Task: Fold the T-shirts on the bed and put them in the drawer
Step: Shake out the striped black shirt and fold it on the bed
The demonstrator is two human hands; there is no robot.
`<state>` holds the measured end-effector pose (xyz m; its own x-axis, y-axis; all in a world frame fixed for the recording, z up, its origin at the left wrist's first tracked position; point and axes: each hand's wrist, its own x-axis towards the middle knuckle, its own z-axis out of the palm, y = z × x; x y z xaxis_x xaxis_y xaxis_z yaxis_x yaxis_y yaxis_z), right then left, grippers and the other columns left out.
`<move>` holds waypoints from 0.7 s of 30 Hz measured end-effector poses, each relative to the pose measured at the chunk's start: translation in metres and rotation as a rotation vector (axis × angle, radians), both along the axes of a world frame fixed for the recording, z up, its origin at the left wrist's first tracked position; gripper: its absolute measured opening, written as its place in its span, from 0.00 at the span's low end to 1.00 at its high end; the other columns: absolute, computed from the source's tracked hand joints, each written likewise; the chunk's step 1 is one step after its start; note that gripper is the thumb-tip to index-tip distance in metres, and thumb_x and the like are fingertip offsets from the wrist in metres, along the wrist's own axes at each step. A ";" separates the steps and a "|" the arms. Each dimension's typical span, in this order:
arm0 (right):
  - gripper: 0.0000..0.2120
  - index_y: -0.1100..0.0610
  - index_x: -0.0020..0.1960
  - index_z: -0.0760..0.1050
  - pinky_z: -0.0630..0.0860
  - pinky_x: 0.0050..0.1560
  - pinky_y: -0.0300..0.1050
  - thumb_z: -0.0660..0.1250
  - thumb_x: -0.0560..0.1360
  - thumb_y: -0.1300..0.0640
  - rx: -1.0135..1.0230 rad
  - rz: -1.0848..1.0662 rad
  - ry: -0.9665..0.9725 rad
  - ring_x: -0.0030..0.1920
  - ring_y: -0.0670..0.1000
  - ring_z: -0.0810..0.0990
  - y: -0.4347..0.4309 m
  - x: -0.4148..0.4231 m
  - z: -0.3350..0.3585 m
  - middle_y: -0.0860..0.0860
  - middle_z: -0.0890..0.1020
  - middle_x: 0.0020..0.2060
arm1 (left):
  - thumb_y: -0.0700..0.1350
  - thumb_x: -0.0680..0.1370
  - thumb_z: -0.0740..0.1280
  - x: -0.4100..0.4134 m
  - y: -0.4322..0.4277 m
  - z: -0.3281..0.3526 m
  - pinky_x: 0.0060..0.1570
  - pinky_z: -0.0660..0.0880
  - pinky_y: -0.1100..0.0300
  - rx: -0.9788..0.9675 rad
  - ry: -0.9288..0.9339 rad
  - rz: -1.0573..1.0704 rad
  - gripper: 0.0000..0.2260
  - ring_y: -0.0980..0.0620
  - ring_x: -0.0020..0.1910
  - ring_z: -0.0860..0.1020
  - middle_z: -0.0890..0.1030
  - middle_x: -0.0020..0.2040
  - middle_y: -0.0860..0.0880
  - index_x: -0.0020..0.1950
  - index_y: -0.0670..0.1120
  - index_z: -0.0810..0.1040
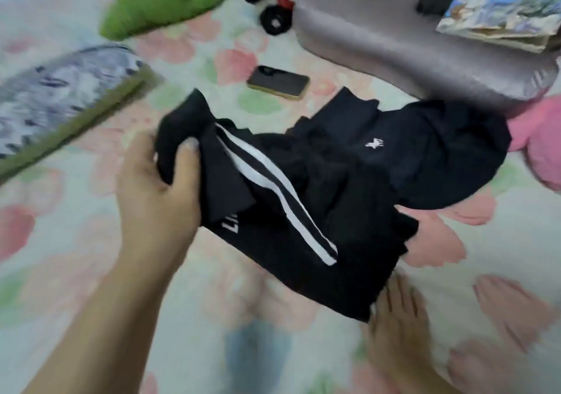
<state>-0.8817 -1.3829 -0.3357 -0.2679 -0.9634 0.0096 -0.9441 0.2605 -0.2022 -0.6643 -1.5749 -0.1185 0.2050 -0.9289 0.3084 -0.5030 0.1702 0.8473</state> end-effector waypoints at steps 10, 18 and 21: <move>0.22 0.46 0.69 0.62 0.68 0.56 0.36 0.61 0.77 0.52 0.301 0.189 -0.627 0.58 0.42 0.74 0.011 0.062 0.201 0.42 0.74 0.59 | 0.45 0.75 0.67 0.100 0.149 0.123 0.33 0.68 0.63 0.291 -0.259 0.131 0.08 0.53 0.37 0.77 0.80 0.39 0.50 0.51 0.42 0.79; 0.09 0.41 0.54 0.72 0.72 0.44 0.26 0.64 0.75 0.51 0.136 0.576 -0.996 0.43 0.34 0.76 -0.002 0.174 0.412 0.42 0.78 0.44 | 0.34 0.71 0.67 0.128 0.244 0.222 0.38 0.74 0.70 0.372 0.414 0.112 0.18 0.59 0.44 0.82 0.85 0.45 0.55 0.51 0.56 0.82; 0.09 0.37 0.50 0.71 0.72 0.44 0.26 0.67 0.71 0.47 0.269 0.726 -1.087 0.44 0.33 0.77 0.024 0.218 0.466 0.40 0.80 0.46 | 0.34 0.60 0.62 0.136 0.274 0.254 0.39 0.73 0.59 0.348 0.461 -0.001 0.30 0.47 0.44 0.79 0.82 0.50 0.41 0.55 0.58 0.80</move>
<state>-0.6640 -1.3586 0.1301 0.5532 -0.8280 -0.0918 -0.2772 -0.0790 -0.9575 -0.5281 -1.3010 0.1356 0.2451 -0.9598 -0.1367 -0.0686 -0.1578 0.9851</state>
